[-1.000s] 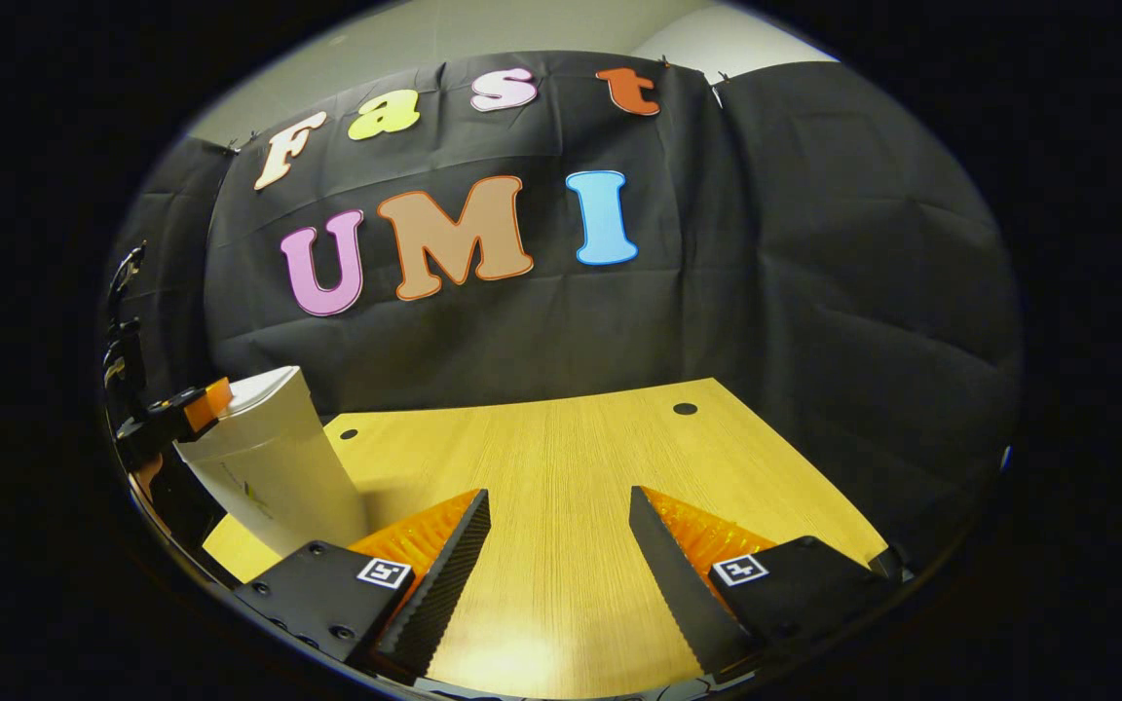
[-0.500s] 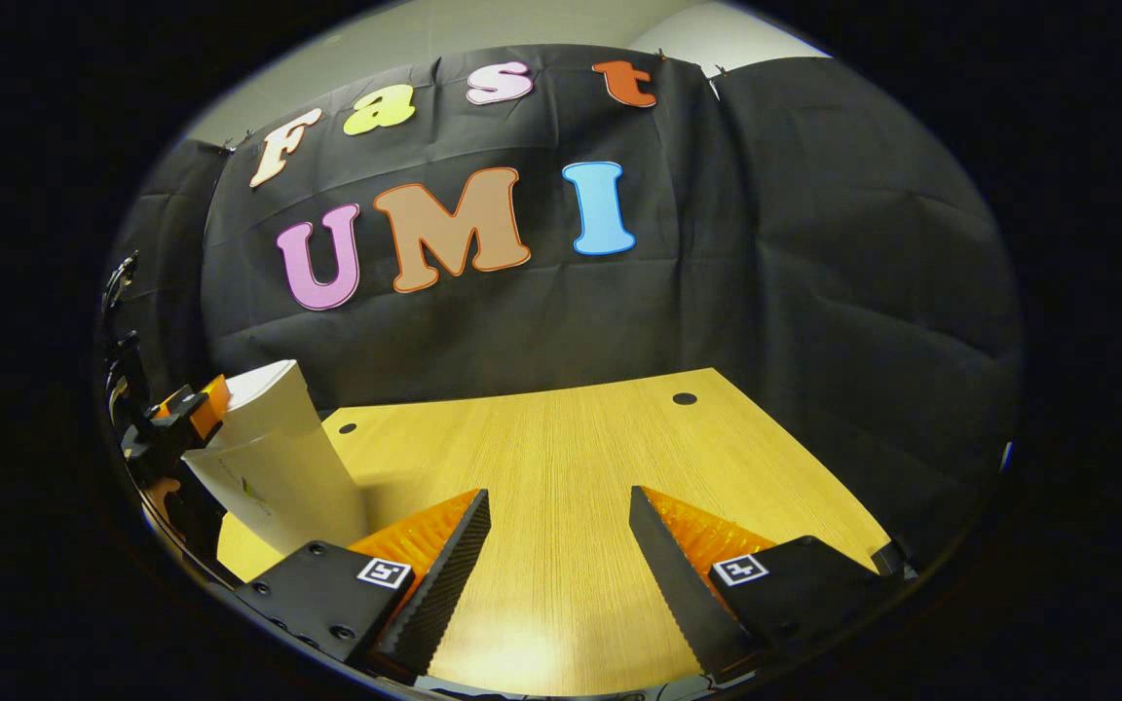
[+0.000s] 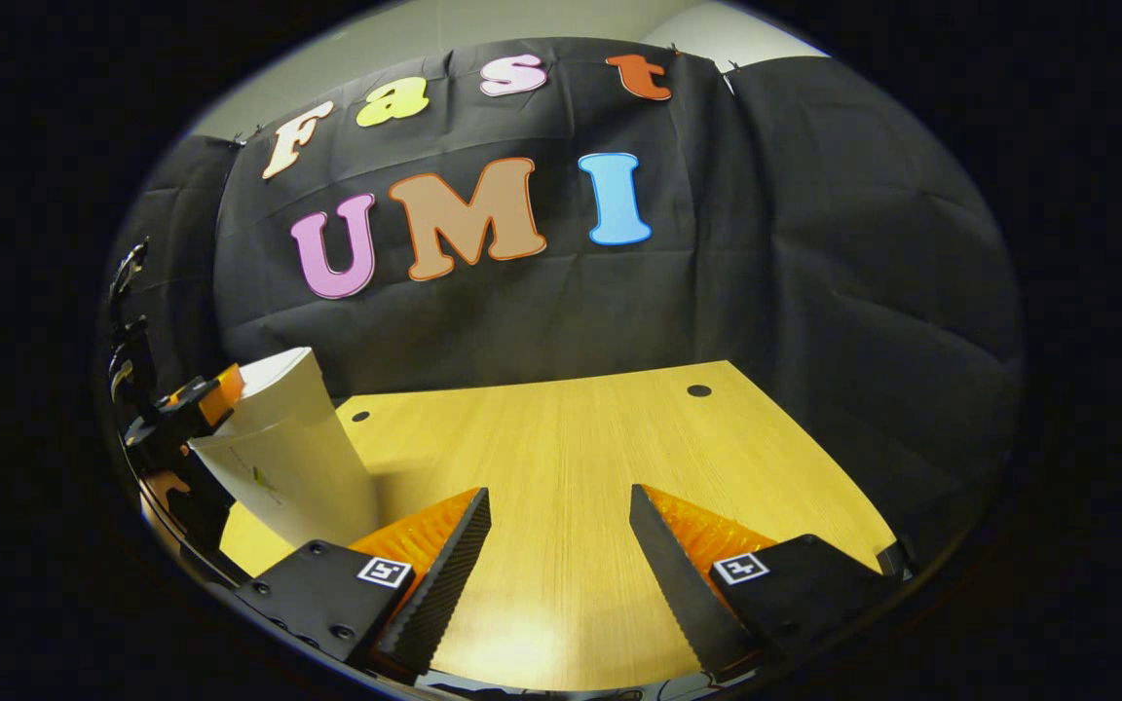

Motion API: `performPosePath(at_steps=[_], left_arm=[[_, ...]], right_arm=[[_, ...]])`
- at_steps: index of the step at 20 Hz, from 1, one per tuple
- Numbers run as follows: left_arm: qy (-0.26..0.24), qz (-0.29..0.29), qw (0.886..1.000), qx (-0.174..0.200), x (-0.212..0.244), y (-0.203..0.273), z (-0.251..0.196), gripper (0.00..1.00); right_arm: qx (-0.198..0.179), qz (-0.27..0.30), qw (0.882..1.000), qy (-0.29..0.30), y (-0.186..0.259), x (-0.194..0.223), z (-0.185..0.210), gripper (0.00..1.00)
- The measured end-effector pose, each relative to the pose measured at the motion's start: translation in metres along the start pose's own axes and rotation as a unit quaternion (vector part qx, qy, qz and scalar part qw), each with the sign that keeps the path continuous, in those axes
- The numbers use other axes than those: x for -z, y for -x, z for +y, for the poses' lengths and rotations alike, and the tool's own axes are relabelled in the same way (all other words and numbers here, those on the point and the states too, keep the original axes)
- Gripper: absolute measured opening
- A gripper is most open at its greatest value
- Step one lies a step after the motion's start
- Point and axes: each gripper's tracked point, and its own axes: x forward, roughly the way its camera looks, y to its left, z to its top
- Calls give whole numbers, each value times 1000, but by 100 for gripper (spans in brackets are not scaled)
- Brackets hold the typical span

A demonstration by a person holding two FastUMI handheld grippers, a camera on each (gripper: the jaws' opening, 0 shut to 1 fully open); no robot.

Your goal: Press the lid of the desktop garbage bin to open it, pick up the crumpled paper on the desktop and throw it into the bin, then pick up the pop can on the desktop and drop it into the bin, and finally close the garbage bin lid.

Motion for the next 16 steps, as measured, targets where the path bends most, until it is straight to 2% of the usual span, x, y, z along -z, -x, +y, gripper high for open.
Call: performPosePath(at_steps=[2, 5, 7, 11, 16], left_arm=[[-15, 16, 1000, -14, 1, -3, 9, 91], [10, -14, 1000, -2, -32, 4, 3, 91], [8, -27, 1000, -1, -49, 5, 2, 91], [12, -15, 999, 34, -65, 25, -22, 91], [54, -1, 994, 91, -72, 63, -87, 93]], right_arm=[[-2, -8, 1000, 0, 1, -4, -1, 96], [-6, -13, 1000, -6, 5, -9, -2, 96], [-9, -19, 1000, -2, 7, -11, -1, 96], [-22, -42, 999, 14, 12, -30, 6, 96], [-43, -76, 996, 25, 23, -55, 14, 96]])
